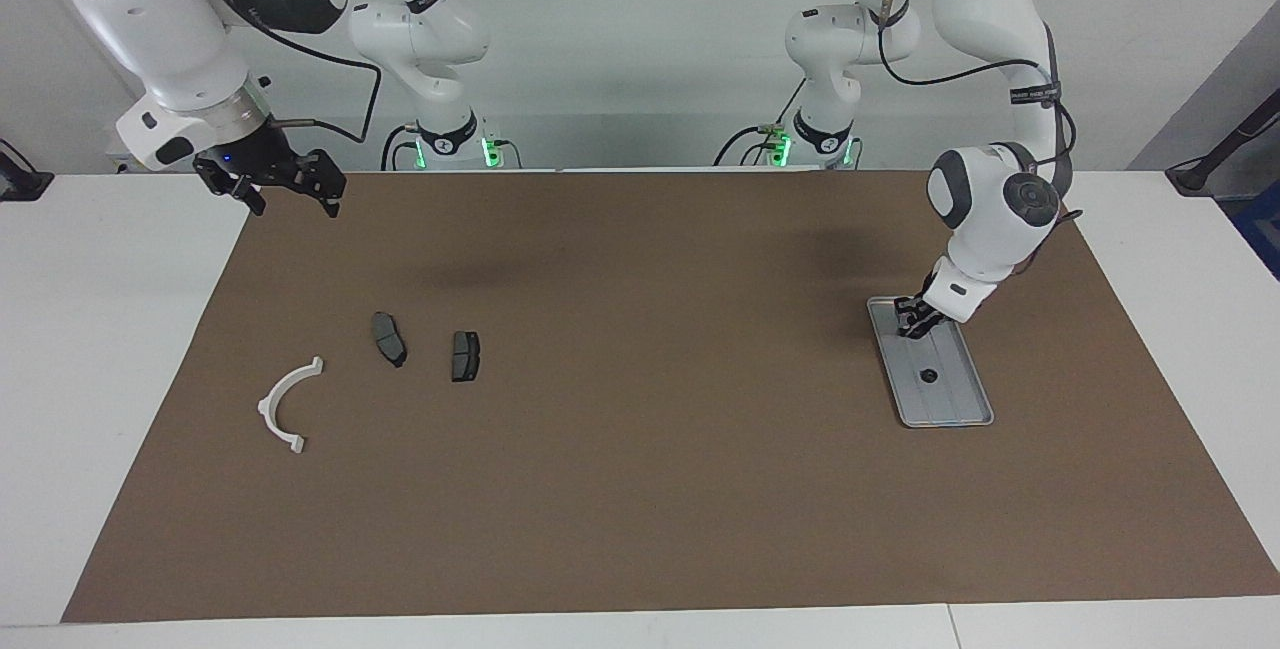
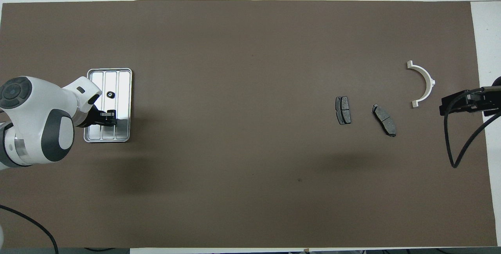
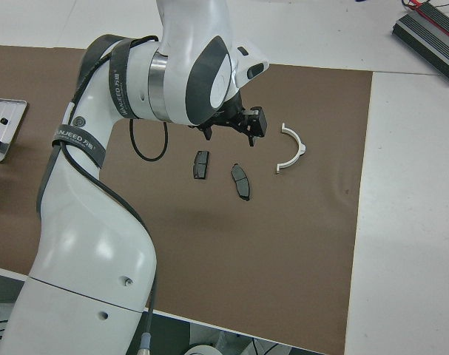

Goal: Place bearing gear from tray to pile
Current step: 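Close the left gripper on the black gear and lift it, then carry the gear with the left gripper toward the table center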

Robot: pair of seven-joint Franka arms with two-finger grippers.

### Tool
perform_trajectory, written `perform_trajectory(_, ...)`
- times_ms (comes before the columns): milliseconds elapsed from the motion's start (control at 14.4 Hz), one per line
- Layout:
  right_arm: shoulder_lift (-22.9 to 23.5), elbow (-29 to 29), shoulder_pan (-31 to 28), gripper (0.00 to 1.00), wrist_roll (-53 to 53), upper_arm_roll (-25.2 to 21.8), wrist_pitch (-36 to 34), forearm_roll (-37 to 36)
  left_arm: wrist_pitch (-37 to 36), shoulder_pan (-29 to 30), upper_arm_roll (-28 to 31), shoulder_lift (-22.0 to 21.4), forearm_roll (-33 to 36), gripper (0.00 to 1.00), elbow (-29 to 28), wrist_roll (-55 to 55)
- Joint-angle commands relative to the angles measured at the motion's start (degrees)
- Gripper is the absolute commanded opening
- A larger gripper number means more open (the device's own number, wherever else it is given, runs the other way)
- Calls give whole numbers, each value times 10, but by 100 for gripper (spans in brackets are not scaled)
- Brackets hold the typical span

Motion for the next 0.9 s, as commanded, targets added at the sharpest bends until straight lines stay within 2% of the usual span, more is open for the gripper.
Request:
perform_trajectory(0, -19, -22, -1, 100, 13, 2, 11, 1, -72, -5, 3, 6, 1, 0, 58, -47)
perform_trajectory(209, -19, -23, -2, 100, 7, 2, 14, 1, -132, -62, 3, 4, -30, 0, 121, -183)
perform_trajectory(487, -19, -23, -4, 100, 6, 2, 14, 1, -145, -152, 3, 6, -31, 0, 153, -387)
perform_trajectory(626, -19, -23, -8, 100, 3, 2, 14, 1, -130, -195, 3, 9, -33, 0, 162, -499)
perform_trajectory(834, -19, -23, -9, 100, -3, 2, 14, 2, -59, -261, 3, 20, -41, 0, 168, -660)
